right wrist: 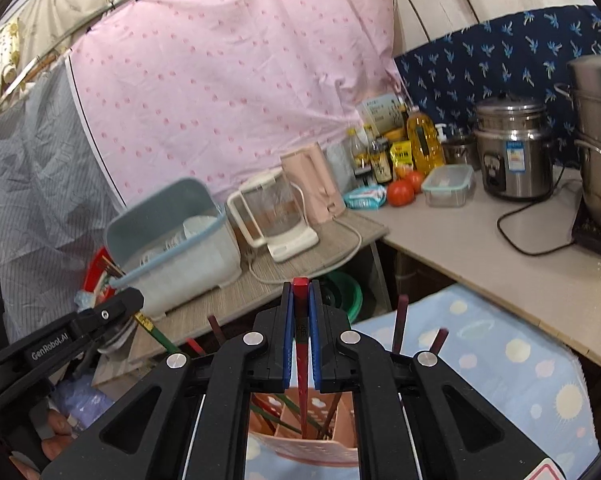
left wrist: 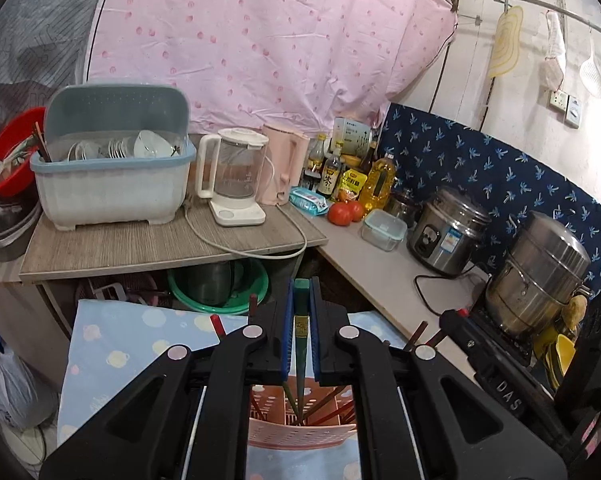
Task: Organize utensils
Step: 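Open both tools to drop the chopsticks into the pink basket, then move both tools back down to the two spoons on the cloth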
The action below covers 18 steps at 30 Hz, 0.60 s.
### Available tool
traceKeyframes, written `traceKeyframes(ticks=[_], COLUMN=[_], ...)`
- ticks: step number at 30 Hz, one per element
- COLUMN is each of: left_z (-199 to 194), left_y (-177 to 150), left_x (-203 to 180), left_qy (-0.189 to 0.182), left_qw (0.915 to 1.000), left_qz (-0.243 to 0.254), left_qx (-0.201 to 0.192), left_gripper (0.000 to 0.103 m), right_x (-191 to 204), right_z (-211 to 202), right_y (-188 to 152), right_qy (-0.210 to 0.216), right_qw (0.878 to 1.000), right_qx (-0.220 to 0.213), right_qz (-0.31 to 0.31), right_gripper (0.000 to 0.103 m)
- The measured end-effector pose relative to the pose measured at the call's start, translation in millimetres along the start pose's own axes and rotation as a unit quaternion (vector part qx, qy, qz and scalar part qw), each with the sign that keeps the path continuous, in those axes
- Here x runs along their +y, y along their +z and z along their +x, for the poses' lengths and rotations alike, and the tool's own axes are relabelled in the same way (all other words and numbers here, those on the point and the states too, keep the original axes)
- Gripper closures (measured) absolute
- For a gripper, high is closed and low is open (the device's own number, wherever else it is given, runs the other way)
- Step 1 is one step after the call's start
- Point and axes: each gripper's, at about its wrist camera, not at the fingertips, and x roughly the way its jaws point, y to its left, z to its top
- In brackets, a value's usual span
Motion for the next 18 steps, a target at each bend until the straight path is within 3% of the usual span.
traceKeyframes(ticks=[2,5,7,9,18], left_z=[5,8,5,1,-22], left_y=[-4,-10,-15,-22,-79], left_x=[1,3,5,4,-10], left_qy=[-0.003,0.002,0.012,0.02,0.024], left_qw=[1.0,0.9998,0.9997,0.9995,0.9953], left_qz=[0.002,-0.003,-0.008,-0.008,0.021], left_qx=[0.006,0.018,0.022,0.024,0.091], left_gripper=[0.095,0.087,0.059,0.05,0.047], right_x=[-2,-9,-14,-19,-23], right_z=[4,0,-7,-13,-51], right_y=[-8,-15,-19,-23,-69], right_qy=[-0.003,-0.006,-0.007,-0.006,-0.005], right_qw=[1.0,1.0,1.0,1.0,0.998], right_qx=[0.011,0.013,0.013,0.017,0.05], right_qz=[-0.005,0.006,0.015,0.021,0.025], right_gripper=[0.095,0.08,0.074,0.074,0.068])
